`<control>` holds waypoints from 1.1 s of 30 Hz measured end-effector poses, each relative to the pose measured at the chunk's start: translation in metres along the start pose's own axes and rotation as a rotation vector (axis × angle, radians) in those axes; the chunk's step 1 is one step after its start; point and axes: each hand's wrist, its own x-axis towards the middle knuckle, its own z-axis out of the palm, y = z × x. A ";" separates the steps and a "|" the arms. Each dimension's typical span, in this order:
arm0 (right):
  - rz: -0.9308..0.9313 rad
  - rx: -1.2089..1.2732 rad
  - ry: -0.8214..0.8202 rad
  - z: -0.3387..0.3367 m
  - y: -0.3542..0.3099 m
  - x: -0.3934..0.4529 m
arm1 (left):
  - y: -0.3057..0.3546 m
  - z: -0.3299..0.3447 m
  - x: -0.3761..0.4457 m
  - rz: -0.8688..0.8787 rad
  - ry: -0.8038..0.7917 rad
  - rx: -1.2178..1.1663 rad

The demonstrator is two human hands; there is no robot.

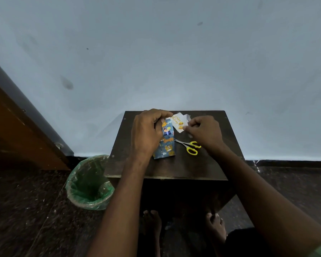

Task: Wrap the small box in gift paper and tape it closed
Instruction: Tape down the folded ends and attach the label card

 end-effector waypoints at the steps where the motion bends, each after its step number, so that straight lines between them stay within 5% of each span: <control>1: 0.015 0.158 -0.015 -0.005 -0.008 -0.003 | 0.000 0.000 0.000 0.019 -0.014 0.002; 6: 0.027 0.633 -0.176 -0.019 -0.035 -0.026 | 0.008 0.002 -0.001 0.027 -0.052 0.012; 18: -0.130 0.363 -0.109 -0.022 -0.034 -0.032 | 0.016 -0.001 0.005 -0.090 -0.136 -0.173; 27: -0.165 0.466 -0.053 -0.037 -0.031 -0.025 | 0.010 -0.001 0.010 -0.046 -0.190 -0.132; 33: -0.230 0.503 -0.076 -0.037 -0.027 -0.020 | 0.018 -0.004 0.014 -0.217 -0.307 -0.317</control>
